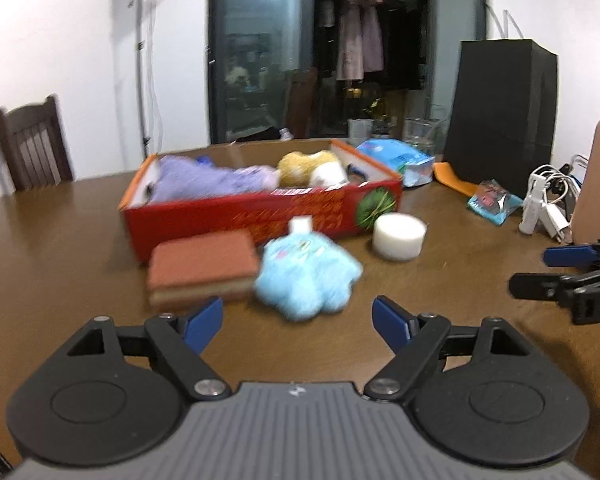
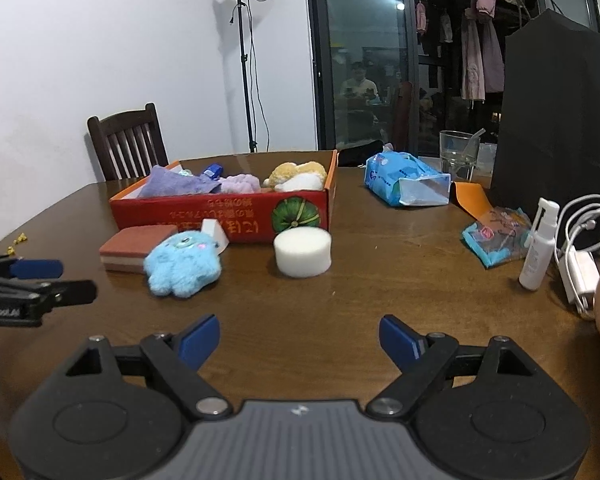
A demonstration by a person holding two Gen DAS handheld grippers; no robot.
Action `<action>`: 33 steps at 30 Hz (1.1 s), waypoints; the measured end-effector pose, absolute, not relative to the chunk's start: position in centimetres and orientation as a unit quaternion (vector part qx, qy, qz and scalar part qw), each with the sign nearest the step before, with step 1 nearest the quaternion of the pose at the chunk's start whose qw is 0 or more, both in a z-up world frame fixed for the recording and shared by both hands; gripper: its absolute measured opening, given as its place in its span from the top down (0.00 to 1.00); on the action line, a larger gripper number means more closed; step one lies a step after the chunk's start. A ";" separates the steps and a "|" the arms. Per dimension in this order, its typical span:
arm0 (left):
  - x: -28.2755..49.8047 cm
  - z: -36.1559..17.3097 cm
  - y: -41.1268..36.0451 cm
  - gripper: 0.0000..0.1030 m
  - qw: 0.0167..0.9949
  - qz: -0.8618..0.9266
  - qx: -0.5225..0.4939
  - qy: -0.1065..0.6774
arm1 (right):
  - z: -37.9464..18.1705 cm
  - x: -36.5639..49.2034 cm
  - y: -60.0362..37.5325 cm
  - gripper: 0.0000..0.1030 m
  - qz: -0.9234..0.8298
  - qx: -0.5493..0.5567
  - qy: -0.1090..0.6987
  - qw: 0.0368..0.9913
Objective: Organize soft objects
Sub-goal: 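Move the right gripper to the white round sponge and grasp it, then carry the white sponge into the box and release it beside the lamb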
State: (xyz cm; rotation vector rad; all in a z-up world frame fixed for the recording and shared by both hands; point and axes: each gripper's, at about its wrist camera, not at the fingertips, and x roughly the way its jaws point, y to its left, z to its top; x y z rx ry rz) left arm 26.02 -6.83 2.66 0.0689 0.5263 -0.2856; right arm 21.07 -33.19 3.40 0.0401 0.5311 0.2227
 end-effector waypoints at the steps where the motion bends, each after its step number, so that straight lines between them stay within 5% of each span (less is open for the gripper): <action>1: 26.7 2.8 -7.4 0.19 0.955 -0.148 0.037 0.256 | 3.5 21.7 -33.3 0.17 0.110 0.019 0.262 0.959; 10: 34.0 2.8 -11.5 0.24 0.945 -0.176 0.066 0.267 | 3.4 30.0 -33.0 0.23 0.133 0.023 0.282 0.950; 14: 37.0 2.9 -12.4 0.38 0.946 -0.158 0.068 0.276 | 3.4 32.9 -32.6 0.26 0.142 0.022 0.291 0.946; 19: 40.1 2.6 -13.8 0.52 0.920 -0.235 0.031 0.312 | 2.9 35.9 -33.7 0.43 0.148 0.065 0.298 0.941; 24: 43.1 0.4 -15.7 0.69 0.897 -0.254 0.016 0.361 | 1.1 38.6 -35.2 0.73 0.152 0.128 0.320 0.926; 29: 44.0 -0.8 -14.3 0.86 0.876 -0.290 -0.055 0.382 | -0.1 39.0 -35.9 0.81 0.175 0.159 0.325 0.916; 33: 43.7 -0.6 -14.6 0.88 0.878 -0.288 -0.054 0.378 | -0.2 38.9 -36.0 0.84 0.177 0.164 0.324 0.915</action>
